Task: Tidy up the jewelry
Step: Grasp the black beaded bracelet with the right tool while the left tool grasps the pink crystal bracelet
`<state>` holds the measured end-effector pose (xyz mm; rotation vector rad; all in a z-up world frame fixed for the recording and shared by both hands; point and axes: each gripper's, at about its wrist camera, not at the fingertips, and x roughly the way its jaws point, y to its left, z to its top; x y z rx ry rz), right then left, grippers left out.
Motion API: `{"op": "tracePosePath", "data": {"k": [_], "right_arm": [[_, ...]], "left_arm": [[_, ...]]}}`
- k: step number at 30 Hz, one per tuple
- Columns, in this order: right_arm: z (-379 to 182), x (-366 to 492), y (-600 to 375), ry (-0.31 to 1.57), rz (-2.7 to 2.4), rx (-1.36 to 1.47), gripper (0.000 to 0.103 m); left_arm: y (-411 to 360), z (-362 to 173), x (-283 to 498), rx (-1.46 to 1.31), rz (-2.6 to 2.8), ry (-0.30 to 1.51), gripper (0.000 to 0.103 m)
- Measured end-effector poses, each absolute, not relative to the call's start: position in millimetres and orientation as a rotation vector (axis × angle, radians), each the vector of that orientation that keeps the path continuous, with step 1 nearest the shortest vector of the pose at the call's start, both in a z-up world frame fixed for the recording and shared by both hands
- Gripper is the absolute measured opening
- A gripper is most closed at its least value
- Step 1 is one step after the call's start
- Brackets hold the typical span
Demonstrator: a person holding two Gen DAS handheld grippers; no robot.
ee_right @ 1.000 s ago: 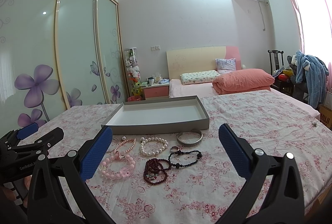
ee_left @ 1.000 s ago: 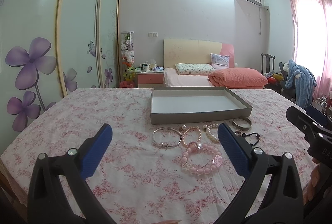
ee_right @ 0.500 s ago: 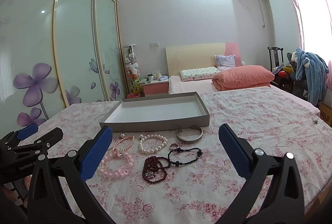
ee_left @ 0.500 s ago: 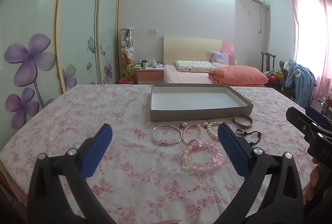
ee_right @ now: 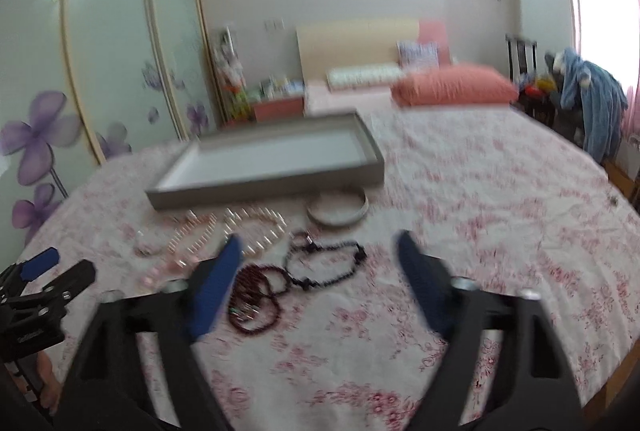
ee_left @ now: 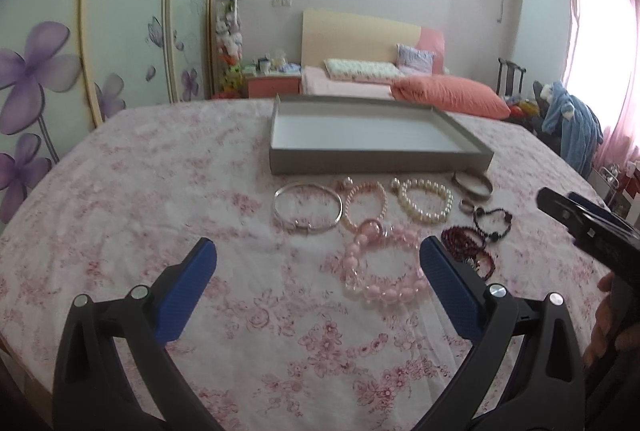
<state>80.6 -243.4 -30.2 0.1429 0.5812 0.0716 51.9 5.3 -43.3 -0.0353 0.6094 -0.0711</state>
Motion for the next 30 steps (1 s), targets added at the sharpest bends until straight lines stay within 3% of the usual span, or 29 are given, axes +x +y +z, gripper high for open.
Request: {"op": "tracePosePath", "data": {"k": [7,16,22,24,26,28,30], "right_arm": [[-55.7,124.7,-258.2,0.782,0.024,0.183,0.042],[-72.1,146.5,-252.9,0.869,0.011,0.151,0.033],[-70.5,146.9,-251.1,0.879,-0.011,0.121,0.022],[-70.2,148.2,-251.2,0.881,-0.013,0.116,0.022],[-69.6,149.1,-249.4,0.882,-0.015,0.106,0.022],[-69.0,149.0,-247.2,0.883,-0.014,0.095,0.016],[-70.1,151.2,-248.9,0.883,-0.01,0.096,0.014]], "left_arm": [[1.5,-54.8,72.9,-0.018,-0.097,0.701,0.099],[-15.4,-68.3,100.2,0.042,-0.122,0.802,0.096],[-16.8,-80.1,113.9,0.024,-0.14,0.882,0.076],[-17.6,-84.0,116.3,0.029,-0.139,0.899,0.065],[-18.9,-86.5,117.5,0.042,-0.132,0.906,0.06],[-20.4,-86.0,118.7,0.051,-0.129,0.908,0.049],[-19.9,-84.9,119.5,0.048,-0.128,0.909,0.032]]}}
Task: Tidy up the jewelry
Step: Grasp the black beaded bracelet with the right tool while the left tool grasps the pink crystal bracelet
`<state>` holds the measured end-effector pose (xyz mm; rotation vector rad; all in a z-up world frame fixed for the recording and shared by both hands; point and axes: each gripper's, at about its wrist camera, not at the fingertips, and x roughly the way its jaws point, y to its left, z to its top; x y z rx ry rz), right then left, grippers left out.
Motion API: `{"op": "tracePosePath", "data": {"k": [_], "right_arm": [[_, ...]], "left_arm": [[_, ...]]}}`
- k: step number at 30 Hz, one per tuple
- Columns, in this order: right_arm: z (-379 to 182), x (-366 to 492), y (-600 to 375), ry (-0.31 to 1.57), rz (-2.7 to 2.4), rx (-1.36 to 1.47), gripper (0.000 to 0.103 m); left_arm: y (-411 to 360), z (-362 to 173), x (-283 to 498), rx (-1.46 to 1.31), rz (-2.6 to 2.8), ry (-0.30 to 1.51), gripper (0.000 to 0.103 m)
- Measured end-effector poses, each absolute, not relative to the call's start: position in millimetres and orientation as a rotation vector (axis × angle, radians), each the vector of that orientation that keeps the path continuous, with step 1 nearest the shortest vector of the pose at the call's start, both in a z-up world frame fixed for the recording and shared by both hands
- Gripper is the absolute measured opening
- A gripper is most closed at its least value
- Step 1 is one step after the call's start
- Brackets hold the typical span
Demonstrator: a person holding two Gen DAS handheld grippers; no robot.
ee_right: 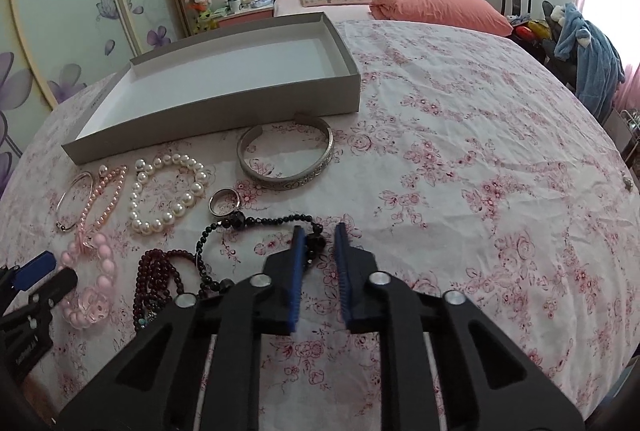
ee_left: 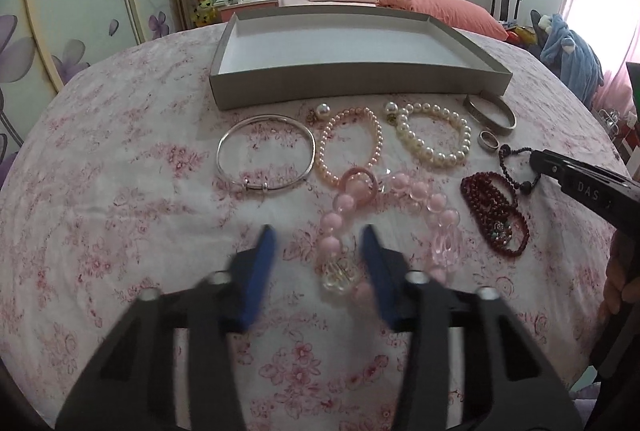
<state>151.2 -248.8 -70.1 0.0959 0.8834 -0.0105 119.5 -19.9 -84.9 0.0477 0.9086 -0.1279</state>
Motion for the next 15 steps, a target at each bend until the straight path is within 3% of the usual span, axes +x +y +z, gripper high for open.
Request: {"op": "tracePosePath", "data": {"k": [2,15], "right_arm": [[-70.0,151.6,-250.2,0.884,-0.009,0.093,0.013],[-57.2,141.9,-253.2,0.795,0.06,0.131,0.012]], "left_arm": [[-18.1,-84.3,120.2,0.036,-0.136,0.909,0.017],[-9.5,-70.5,116.7,-0.023,-0.179,0.855,0.015]]}}
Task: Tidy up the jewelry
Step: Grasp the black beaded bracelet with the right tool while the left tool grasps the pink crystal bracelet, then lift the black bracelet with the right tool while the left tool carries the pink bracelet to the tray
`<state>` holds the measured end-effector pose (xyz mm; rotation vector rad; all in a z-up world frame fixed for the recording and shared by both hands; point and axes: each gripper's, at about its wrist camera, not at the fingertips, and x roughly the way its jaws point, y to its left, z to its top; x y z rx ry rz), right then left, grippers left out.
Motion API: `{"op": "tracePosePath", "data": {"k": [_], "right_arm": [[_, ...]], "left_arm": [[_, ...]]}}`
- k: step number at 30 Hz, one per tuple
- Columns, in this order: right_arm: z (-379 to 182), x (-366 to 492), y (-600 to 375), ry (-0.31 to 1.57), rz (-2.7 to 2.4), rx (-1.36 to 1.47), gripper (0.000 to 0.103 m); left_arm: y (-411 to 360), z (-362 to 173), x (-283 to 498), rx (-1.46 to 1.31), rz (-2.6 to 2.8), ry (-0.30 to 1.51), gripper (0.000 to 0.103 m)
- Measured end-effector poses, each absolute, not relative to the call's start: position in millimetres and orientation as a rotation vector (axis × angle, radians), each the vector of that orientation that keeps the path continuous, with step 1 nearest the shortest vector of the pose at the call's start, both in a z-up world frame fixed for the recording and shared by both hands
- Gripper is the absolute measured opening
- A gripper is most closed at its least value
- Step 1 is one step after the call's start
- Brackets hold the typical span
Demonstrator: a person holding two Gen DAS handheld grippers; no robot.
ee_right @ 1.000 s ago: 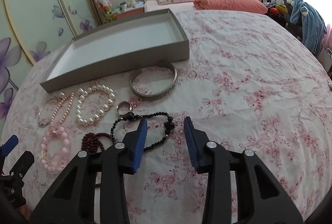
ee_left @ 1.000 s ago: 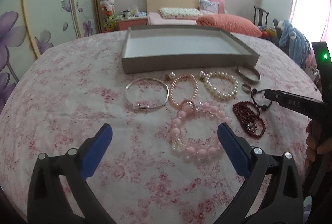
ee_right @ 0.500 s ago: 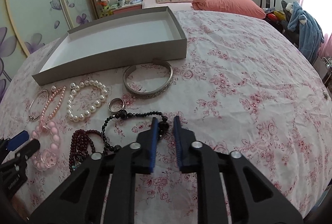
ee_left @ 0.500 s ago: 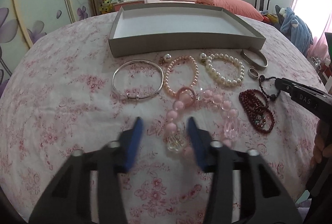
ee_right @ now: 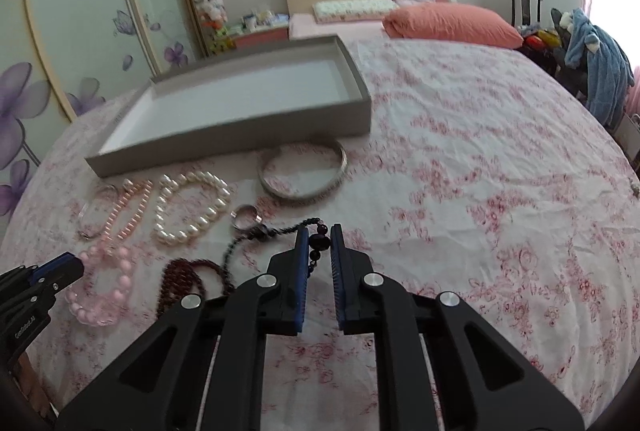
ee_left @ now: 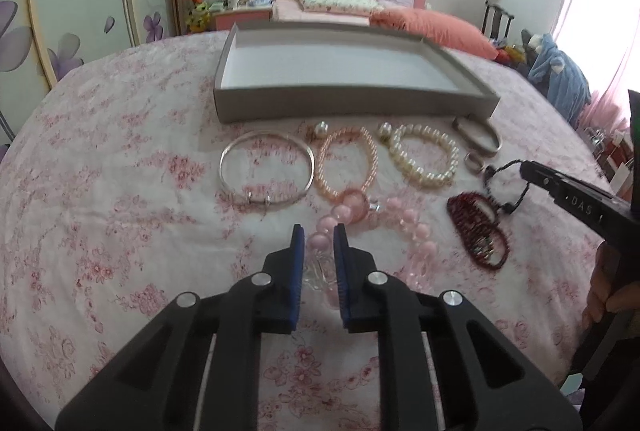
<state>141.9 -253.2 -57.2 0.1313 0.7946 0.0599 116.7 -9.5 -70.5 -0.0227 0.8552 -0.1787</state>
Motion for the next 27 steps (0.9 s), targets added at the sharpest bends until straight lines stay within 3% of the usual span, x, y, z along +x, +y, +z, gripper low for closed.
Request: {"op": "tracePosePath", "data": {"k": [14,27], "right_arm": [[-15.1,120.8,-240.3,0.607,0.201,0.164,0.012],[3.3,107.9,-228.9,0.547,0.245,0.155,0.012]], "left_arm": [[-8.5,-28.8,100.8,-0.066,-0.248,0.693,0.015],[-1.0,-6.4,93.0,-0.073,-0.234,0.624,0.015]]}}
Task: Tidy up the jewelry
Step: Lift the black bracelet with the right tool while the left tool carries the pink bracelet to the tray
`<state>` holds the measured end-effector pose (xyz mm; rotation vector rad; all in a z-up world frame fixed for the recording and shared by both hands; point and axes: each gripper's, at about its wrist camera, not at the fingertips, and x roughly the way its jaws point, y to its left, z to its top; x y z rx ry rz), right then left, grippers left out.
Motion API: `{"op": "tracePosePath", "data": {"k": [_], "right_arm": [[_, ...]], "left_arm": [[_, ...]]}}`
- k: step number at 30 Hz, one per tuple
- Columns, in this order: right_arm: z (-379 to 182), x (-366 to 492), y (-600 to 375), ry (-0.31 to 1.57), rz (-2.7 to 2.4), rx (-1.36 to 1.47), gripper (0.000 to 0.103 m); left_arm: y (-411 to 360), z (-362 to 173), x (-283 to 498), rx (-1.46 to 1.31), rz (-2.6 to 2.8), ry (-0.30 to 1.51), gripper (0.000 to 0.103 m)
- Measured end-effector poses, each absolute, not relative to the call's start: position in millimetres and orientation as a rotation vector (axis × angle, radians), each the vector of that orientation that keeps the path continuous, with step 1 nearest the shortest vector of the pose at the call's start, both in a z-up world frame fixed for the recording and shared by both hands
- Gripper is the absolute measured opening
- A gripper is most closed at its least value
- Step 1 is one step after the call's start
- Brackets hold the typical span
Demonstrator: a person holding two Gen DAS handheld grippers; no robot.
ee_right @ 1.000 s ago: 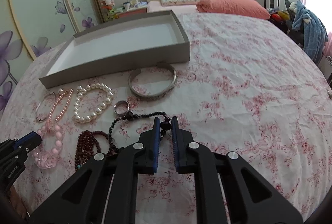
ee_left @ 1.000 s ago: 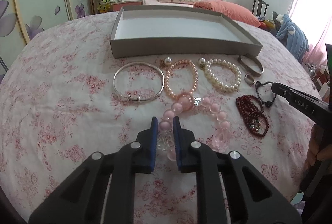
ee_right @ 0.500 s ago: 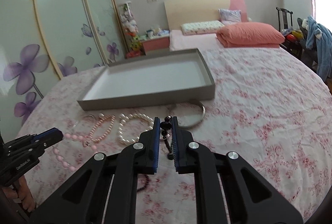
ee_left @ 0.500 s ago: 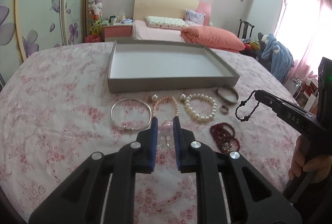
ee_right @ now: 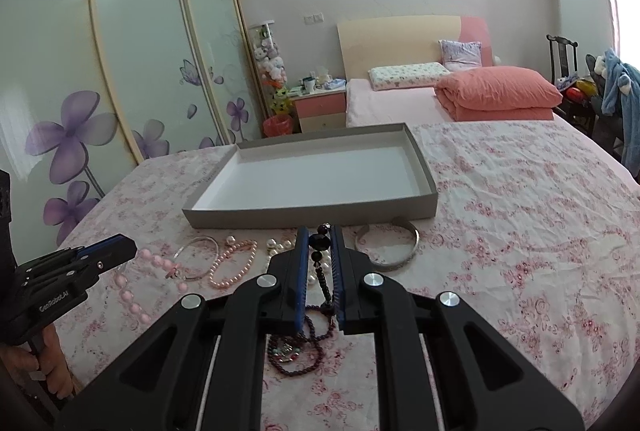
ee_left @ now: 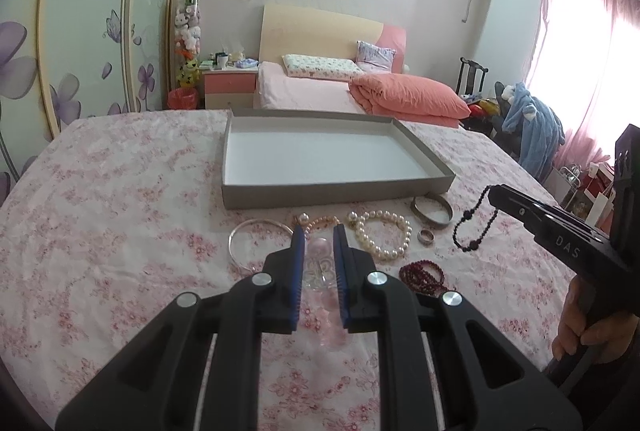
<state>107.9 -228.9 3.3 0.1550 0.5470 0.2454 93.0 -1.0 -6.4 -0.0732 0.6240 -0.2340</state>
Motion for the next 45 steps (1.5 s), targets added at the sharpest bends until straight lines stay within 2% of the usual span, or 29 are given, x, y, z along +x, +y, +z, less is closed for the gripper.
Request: {"op": "tracePosePath", "data": {"k": [7,8,15,20,23,26,31,36,40,41,42,45], "right_arm": [[22.7,106.2,-221.6,0.493,0.262,0.146,0.012],[25.6,106.6,-219.7,0.483,0.263,0.141,0.012],[42.5,120.8,-209.8,0.431,0.26,0.111,0.012],[42.5,125.6,-210.5,0.429,0.256,0.105,0.012],[36.5,129.7,-213.3,0.46,0.251,0.119,0.012],[29.2,132.0,-215.0,0.484,0.252,0.129,0.012],[23.8,130.0,-214.0,0.493,0.257,0.128,0.012],[22.1,128.1,-213.5,0.499,0.251,0.129,0.012],[20.7,127.5,-214.5,0.503,0.249,0.129,0.012],[20.6,127.0,-214.4,0.504,0.249,0.128,0.012],[20.8,127.3,-214.5,0.504,0.25,0.129,0.012],[20.8,126.8,-214.5,0.502,0.252,0.132,0.012]], "left_arm": [[-1.4,23.3,93.7,-0.044,-0.216,0.552,0.015],[-1.9,28.0,95.3,-0.04,-0.214,0.54,0.001],[-9.7,58.8,114.1,-0.005,-0.192,0.45,0.001],[0.1,43.3,126.4,-0.032,-0.196,0.561,0.002],[10.6,14.6,126.0,-0.026,-0.188,0.656,0.007],[24.0,-18.0,122.9,-0.022,-0.159,0.747,0.025],[35.2,-57.8,124.0,-0.029,-0.181,0.865,0.029],[29.2,-75.8,128.7,0.007,-0.188,0.917,0.032],[29.1,-81.9,132.3,0.023,-0.17,0.93,0.026],[29.9,-82.0,132.4,0.027,-0.16,0.93,0.018],[30.7,-81.2,132.8,0.032,-0.153,0.929,0.015],[33.0,-78.6,131.2,0.021,-0.161,0.928,0.013]]}}
